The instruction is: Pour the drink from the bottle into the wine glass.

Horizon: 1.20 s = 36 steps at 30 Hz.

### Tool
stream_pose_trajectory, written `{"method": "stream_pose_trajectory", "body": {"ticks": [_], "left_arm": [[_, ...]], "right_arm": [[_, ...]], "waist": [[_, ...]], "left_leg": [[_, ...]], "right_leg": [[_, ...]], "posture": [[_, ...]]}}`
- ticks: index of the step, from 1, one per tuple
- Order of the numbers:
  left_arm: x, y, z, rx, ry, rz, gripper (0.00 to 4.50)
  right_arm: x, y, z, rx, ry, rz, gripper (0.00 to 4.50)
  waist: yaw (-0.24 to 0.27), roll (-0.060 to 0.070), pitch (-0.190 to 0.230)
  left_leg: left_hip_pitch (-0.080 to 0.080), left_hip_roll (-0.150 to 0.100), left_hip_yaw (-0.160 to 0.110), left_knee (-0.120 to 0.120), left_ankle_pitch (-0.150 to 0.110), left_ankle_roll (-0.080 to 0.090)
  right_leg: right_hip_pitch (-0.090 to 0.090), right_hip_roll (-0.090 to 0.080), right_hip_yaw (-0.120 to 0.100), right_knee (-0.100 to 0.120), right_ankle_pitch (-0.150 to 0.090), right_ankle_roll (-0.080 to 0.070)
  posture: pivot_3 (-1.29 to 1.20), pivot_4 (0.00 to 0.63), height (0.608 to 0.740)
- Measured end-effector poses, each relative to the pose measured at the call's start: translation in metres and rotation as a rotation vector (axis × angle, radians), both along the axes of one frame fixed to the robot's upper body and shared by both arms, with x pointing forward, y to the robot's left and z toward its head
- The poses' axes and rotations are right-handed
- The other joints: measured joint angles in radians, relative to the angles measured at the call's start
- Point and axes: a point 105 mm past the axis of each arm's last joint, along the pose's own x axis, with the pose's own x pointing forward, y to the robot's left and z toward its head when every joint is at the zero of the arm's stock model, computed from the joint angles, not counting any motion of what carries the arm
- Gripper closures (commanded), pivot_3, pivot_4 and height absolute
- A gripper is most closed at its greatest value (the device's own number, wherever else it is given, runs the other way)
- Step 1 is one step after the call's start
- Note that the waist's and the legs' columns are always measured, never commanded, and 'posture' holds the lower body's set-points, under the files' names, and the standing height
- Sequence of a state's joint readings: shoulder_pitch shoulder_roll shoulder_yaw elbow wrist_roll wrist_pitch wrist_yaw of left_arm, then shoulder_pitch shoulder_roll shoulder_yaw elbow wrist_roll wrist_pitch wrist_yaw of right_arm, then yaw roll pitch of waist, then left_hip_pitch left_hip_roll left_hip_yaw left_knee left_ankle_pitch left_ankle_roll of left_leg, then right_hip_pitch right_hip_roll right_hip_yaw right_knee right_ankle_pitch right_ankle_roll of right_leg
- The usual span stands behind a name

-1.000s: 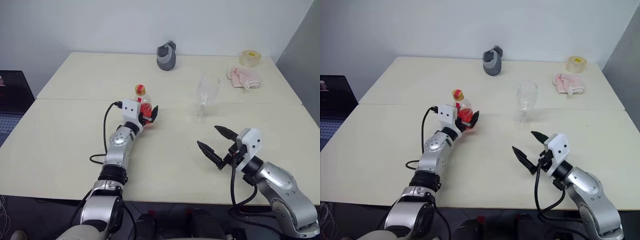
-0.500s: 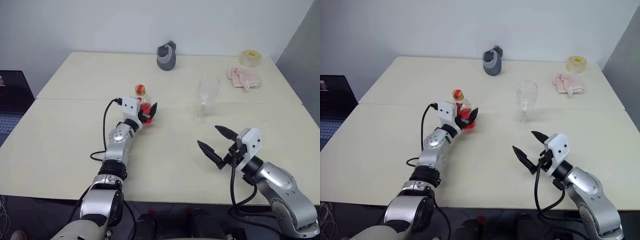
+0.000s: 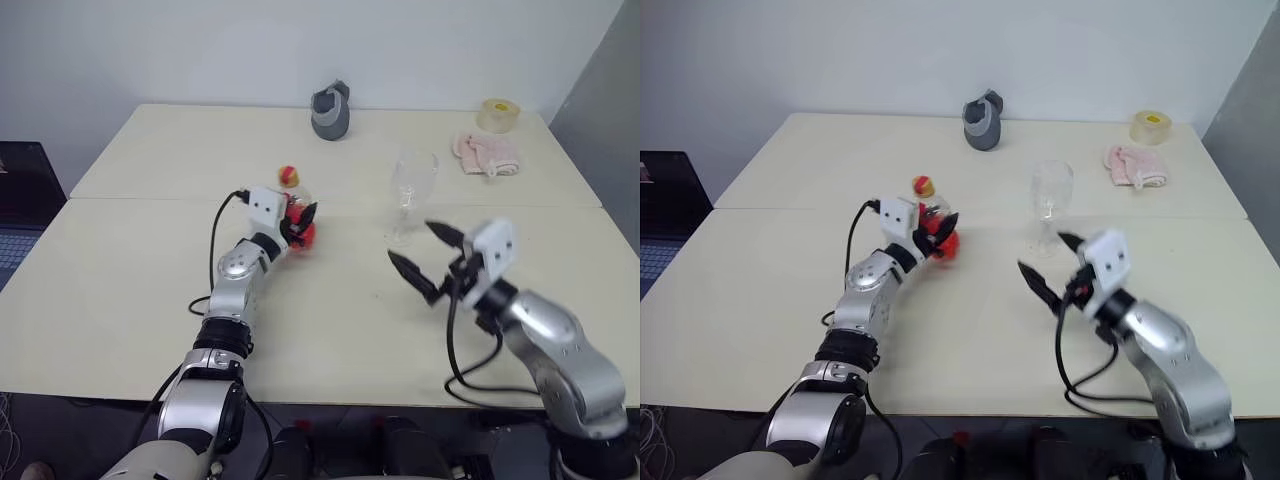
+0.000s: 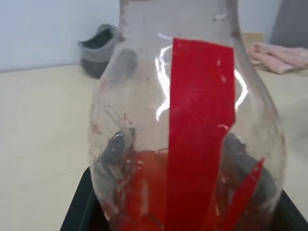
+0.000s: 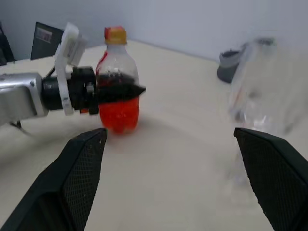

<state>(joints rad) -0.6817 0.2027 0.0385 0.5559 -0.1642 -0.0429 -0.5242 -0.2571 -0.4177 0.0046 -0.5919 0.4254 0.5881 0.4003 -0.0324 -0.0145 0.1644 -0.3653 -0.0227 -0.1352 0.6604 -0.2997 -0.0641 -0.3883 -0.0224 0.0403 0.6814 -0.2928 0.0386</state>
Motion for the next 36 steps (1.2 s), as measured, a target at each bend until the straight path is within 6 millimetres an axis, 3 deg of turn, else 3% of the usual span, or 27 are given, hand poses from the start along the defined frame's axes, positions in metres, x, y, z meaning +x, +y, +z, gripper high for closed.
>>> {"method": "stream_pose_trajectory", "body": {"ticks": [3, 8, 23, 27, 33, 36], "left_arm": [[-0.008, -0.022, 0.014, 0.042, -0.006, -0.143, 2.58], [-0.014, -0.043, 0.025, 0.108, -0.018, -0.286, 2.63], [-0.025, -0.065, 0.027, 0.121, -0.025, -0.444, 2.63], [-0.026, -0.066, 0.028, 0.119, -0.029, -0.45, 2.63], [-0.027, -0.068, 0.029, 0.119, -0.031, -0.456, 2.63], [-0.027, -0.068, 0.029, 0.118, -0.027, -0.454, 2.63]], "right_arm": [[0.017, 0.023, 0.031, 0.047, -0.024, 0.051, 0.0], [0.036, 0.051, 0.057, 0.075, 0.003, 0.122, 0.0], [0.054, 0.062, 0.052, 0.124, 0.182, 0.134, 0.0], [0.058, 0.061, 0.054, 0.128, 0.181, 0.122, 0.94], [0.059, 0.06, 0.056, 0.147, 0.177, 0.117, 3.13], [0.059, 0.06, 0.056, 0.148, 0.176, 0.115, 3.3]], "waist": [[-0.001, 0.0, 0.0], [0.0, 0.0, 0.0], [-0.002, 0.001, 0.0], [-0.002, 0.001, 0.0], [-0.003, 0.001, 0.0], [-0.003, 0.001, 0.0]], "left_leg": [[0.0, 0.0, 0.0, -0.001, 0.0, -0.001], [-0.001, 0.0, -0.001, -0.001, 0.0, -0.001], [-0.002, 0.0, -0.001, -0.001, 0.0, 0.0], [-0.002, 0.0, -0.001, -0.001, 0.0, 0.001], [-0.002, 0.0, -0.001, -0.001, 0.0, 0.0], [-0.002, 0.0, -0.002, -0.001, 0.0, 0.0]], "right_leg": [[-0.001, 0.0, 0.0, 0.0, 0.0, 0.0], [-0.001, -0.001, 0.0, -0.001, 0.0, 0.0], [-0.003, -0.001, 0.001, 0.0, 0.0, 0.0], [-0.003, -0.001, 0.001, 0.0, 0.0, 0.0], [-0.003, -0.002, 0.001, 0.0, 0.0, 0.0], [-0.003, -0.002, 0.001, 0.0, 0.0, 0.0]], "posture": [[0.0, 0.15, 0.74], [0.0, 0.15, 0.74], [0.0, 0.15, 0.74], [0.0, 0.15, 0.74], [0.0, 0.15, 0.74], [0.0, 0.15, 0.74]]}}
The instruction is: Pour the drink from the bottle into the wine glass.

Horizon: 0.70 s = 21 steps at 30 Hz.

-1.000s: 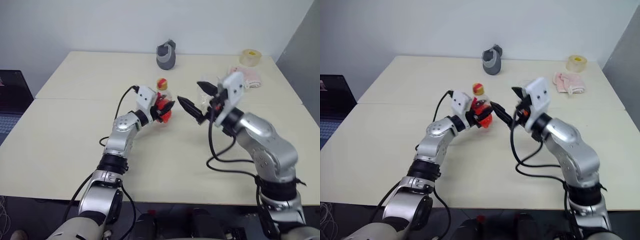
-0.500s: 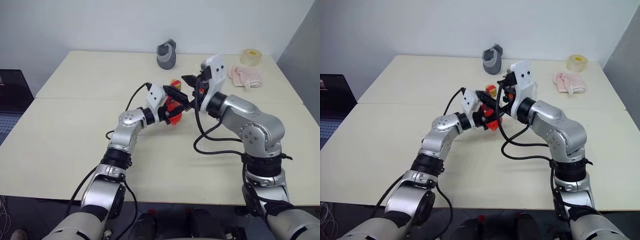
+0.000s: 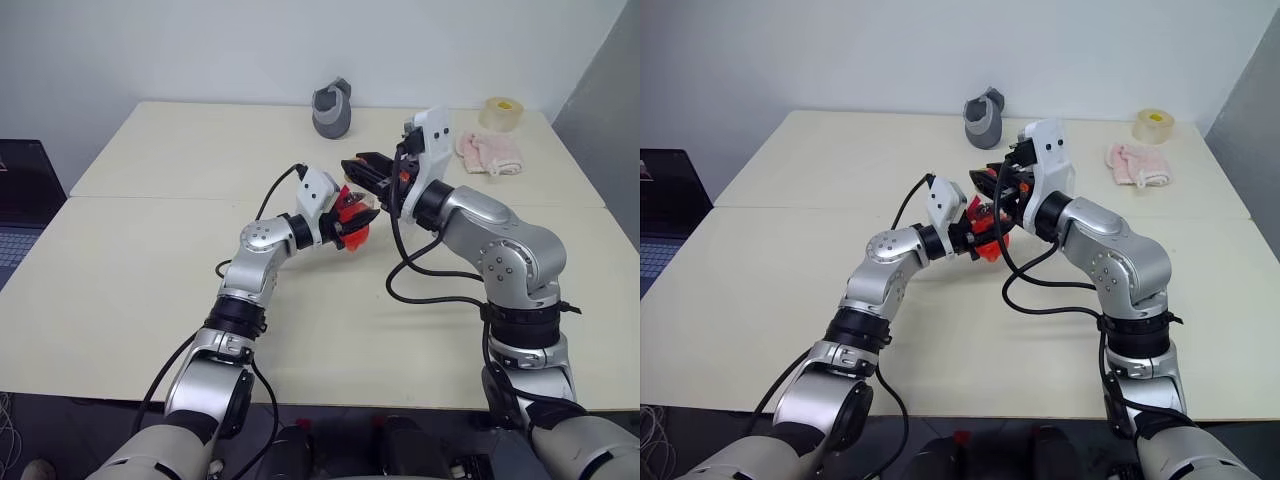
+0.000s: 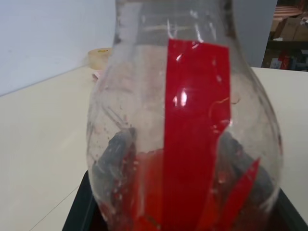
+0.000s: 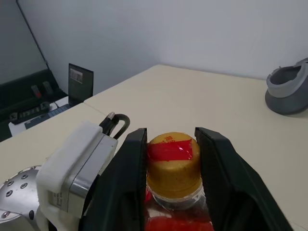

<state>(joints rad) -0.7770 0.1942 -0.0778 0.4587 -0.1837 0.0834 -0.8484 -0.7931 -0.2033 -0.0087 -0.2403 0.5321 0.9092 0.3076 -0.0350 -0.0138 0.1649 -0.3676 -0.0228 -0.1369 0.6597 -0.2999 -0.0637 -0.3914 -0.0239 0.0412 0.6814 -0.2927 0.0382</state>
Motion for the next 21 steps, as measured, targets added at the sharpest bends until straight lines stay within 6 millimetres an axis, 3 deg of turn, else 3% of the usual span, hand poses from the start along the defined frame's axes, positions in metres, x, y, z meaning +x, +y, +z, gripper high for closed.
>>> {"method": "stream_pose_trajectory", "body": {"ticks": [7, 15, 21], "left_arm": [[-0.013, 0.004, 0.008, -0.029, 0.014, -0.016, 2.63], [-0.048, 0.023, 0.029, -0.023, -0.004, -0.072, 2.63], [-0.058, 0.025, 0.034, -0.04, 0.036, -0.082, 2.63]], "right_arm": [[-0.01, 0.007, 0.006, -0.03, -0.067, 0.095, 3.3], [-0.025, 0.024, 0.029, -0.086, -0.151, 0.487, 3.3], [-0.026, 0.024, 0.032, -0.11, -0.166, 0.636, 3.3]], "waist": [[-0.002, 0.0, 0.0], [-0.021, 0.002, 0.001], [-0.019, 0.002, 0.002]], "left_leg": [[0.0, 0.0, 0.0, 0.0, 0.0, 0.0], [0.001, 0.001, 0.0, 0.0, -0.001, 0.002], [0.001, 0.001, 0.0, 0.0, -0.001, 0.002]], "right_leg": [[0.0, 0.0, 0.0, 0.0, 0.0, 0.0], [0.001, 0.001, 0.0, 0.0, 0.0, 0.0], [0.001, 0.0, 0.0, 0.0, 0.0, 0.0]], "posture": [[0.0, 0.15, 0.74], [0.0, 0.15, 0.74], [0.0, 0.15, 0.74]]}}
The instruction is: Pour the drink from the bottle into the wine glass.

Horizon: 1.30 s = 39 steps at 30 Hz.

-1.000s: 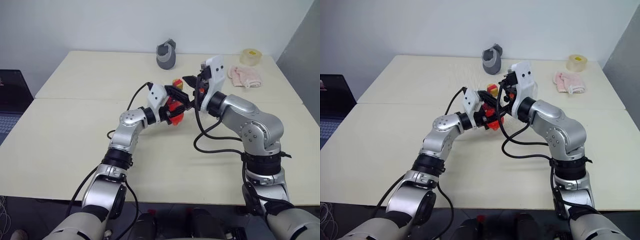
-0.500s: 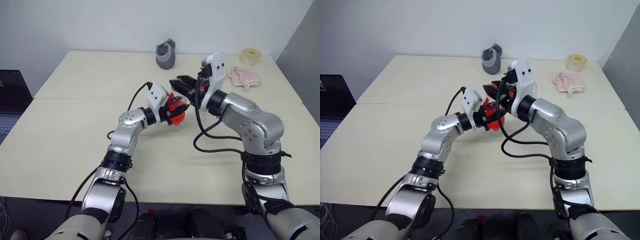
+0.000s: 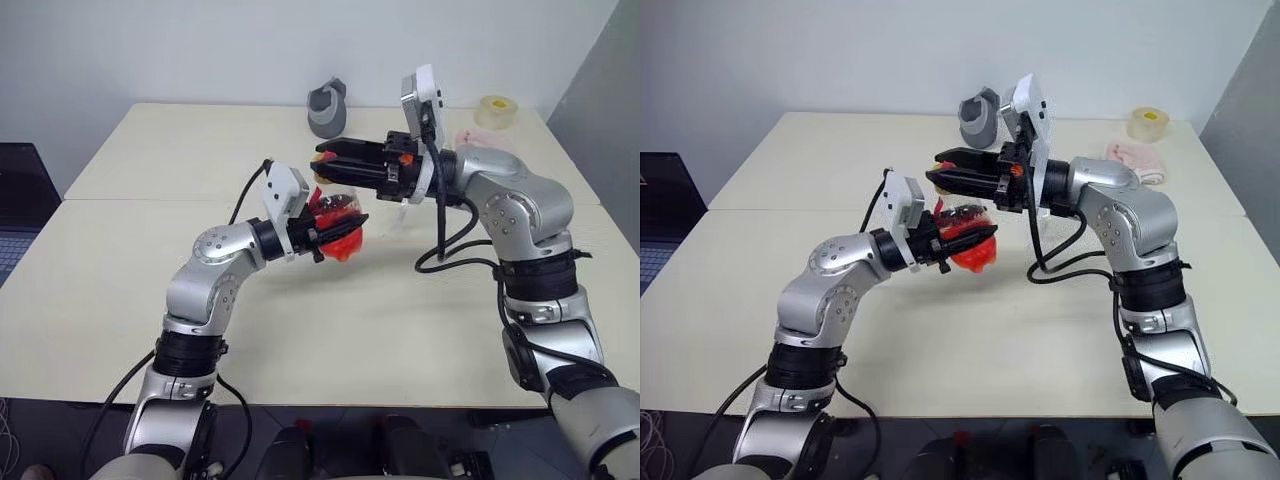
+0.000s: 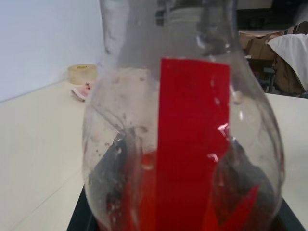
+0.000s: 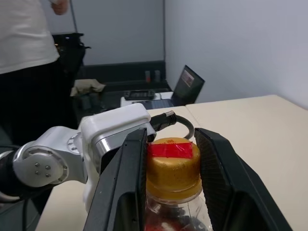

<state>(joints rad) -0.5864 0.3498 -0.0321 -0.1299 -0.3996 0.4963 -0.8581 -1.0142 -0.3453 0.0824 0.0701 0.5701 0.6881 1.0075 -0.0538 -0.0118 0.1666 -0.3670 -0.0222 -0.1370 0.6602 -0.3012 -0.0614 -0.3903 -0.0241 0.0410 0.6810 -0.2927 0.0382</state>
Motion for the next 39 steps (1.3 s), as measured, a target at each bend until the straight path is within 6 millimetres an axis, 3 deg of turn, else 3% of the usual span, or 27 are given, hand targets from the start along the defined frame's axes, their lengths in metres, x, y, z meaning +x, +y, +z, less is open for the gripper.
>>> {"method": "stream_pose_trajectory", "body": {"ticks": [7, 33, 34, 39], "left_arm": [[0.001, -0.002, 0.0, -0.032, 0.033, 0.012, 3.24], [-0.005, -0.008, -0.003, -0.011, 0.025, -0.034, 3.26], [-0.005, -0.008, -0.003, -0.011, 0.024, -0.034, 3.26], [0.0, -0.002, -0.001, -0.028, 0.016, 0.014, 3.26]], "right_arm": [[0.004, -0.001, 0.001, -0.022, -0.016, 0.024, 3.3], [-0.003, -0.014, 0.005, -0.107, -0.035, 0.073, 3.3], [-0.003, -0.014, 0.005, -0.104, -0.025, 0.068, 2.58], [-0.012, -0.031, -0.002, -0.071, 0.099, 0.009, 0.92]], "waist": [[0.003, 0.0, 0.0], [0.005, 0.0, 0.001], [0.005, 0.0, 0.001], [0.015, 0.0, 0.001]], "left_leg": [[0.0, 0.0, 0.0, 0.0, 0.001, -0.002], [0.0, 0.0, -0.001, -0.001, 0.001, -0.002], [0.0, 0.0, -0.001, -0.001, 0.001, -0.002], [-0.002, 0.001, -0.002, -0.001, 0.001, -0.002]], "right_leg": [[-0.001, 0.0, 0.0, 0.0, 0.0, 0.0], [-0.001, -0.001, 0.0, 0.0, 0.0, 0.0], [-0.001, -0.001, 0.0, -0.001, 0.0, 0.0], [-0.001, -0.006, 0.0, -0.001, 0.0, 0.0]], "posture": [[0.0, 0.15, 0.74], [0.0, 0.15, 0.74], [0.0, 0.15, 0.74], [0.0, 0.15, 0.74]]}}
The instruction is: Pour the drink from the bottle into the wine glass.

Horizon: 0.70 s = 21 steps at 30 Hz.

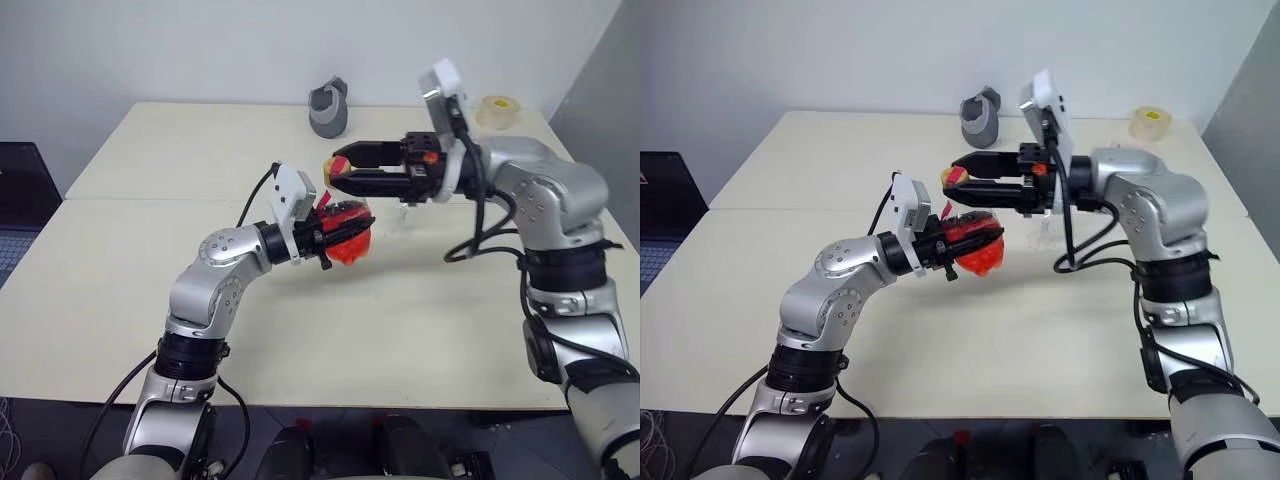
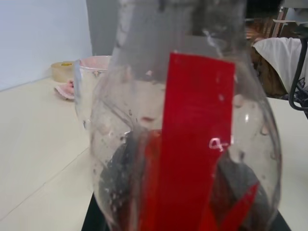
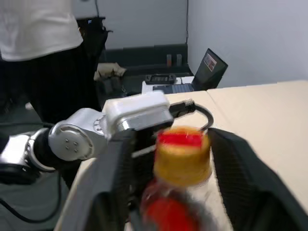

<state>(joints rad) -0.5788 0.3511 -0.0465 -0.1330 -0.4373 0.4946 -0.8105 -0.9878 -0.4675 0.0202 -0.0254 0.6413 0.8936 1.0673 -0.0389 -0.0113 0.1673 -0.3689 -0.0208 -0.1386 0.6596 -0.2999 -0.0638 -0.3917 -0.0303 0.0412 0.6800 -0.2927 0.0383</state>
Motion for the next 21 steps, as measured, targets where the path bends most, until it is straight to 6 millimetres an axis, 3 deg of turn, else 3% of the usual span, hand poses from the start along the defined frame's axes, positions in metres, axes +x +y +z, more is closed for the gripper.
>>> {"method": "stream_pose_trajectory", "body": {"ticks": [1, 4, 8, 14, 16, 21], "left_arm": [[0.005, 0.004, 0.0, -0.01, 0.007, 0.029, 3.26], [0.018, 0.018, -0.005, -0.022, 0.031, 0.109, 3.26], [0.034, 0.018, -0.007, -0.002, 0.028, 0.147, 3.26], [0.054, 0.01, -0.001, 0.025, -0.026, 0.155, 3.26], [0.058, 0.01, -0.001, 0.027, -0.03, 0.158, 3.26], [0.062, 0.008, -0.003, 0.038, -0.032, 0.147, 3.26]], "right_arm": [[-0.003, -0.006, -0.002, 0.0, 0.019, -0.028, 0.61], [-0.013, -0.016, -0.003, -0.003, 0.013, -0.106, 0.61], [-0.012, -0.008, 0.005, 0.032, -0.066, -0.236, 0.61], [0.015, 0.007, 0.001, 0.044, -0.154, -0.473, 0.61], [0.022, 0.008, 0.0, 0.052, -0.161, -0.518, 0.61], [0.04, 0.01, 0.002, 0.068, -0.158, -0.603, 0.61]], "waist": [[0.003, 0.0, 0.0], [0.007, 0.0, 0.0], [0.007, 0.0, 0.0], [0.005, 0.0, 0.0], [0.004, 0.0, 0.0], [0.001, 0.0, 0.0]], "left_leg": [[0.0, 0.0, 0.0, 0.0, 0.0, 0.0], [-0.001, -0.002, 0.001, 0.0, 0.0, 0.0], [-0.001, -0.002, 0.002, 0.001, 0.0, 0.0], [-0.006, -0.002, 0.002, 0.001, 0.001, -0.001], [-0.014, -0.002, 0.002, 0.003, 0.001, -0.002], [-0.018, -0.002, 0.003, 0.001, 0.001, -0.002]], "right_leg": [[0.0, -0.002, 0.0, 0.0, 0.0, 0.0], [-0.001, -0.002, 0.0, 0.0, 0.0, 0.0], [-0.002, 0.0, -0.001, 0.001, 0.0, 0.001], [-0.007, 0.002, 0.0, 0.001, 0.0, 0.001], [-0.016, 0.002, 0.0, 0.003, 0.001, 0.001], [-0.021, 0.001, 0.001, 0.002, 0.001, 0.001]], "posture": [[0.0, 0.15, 0.74], [0.0, 0.15, 0.74], [0.0, 0.15, 0.74], [0.0, 0.15, 0.74], [0.0, 0.15, 0.74], [0.0, 0.15, 0.74]]}}
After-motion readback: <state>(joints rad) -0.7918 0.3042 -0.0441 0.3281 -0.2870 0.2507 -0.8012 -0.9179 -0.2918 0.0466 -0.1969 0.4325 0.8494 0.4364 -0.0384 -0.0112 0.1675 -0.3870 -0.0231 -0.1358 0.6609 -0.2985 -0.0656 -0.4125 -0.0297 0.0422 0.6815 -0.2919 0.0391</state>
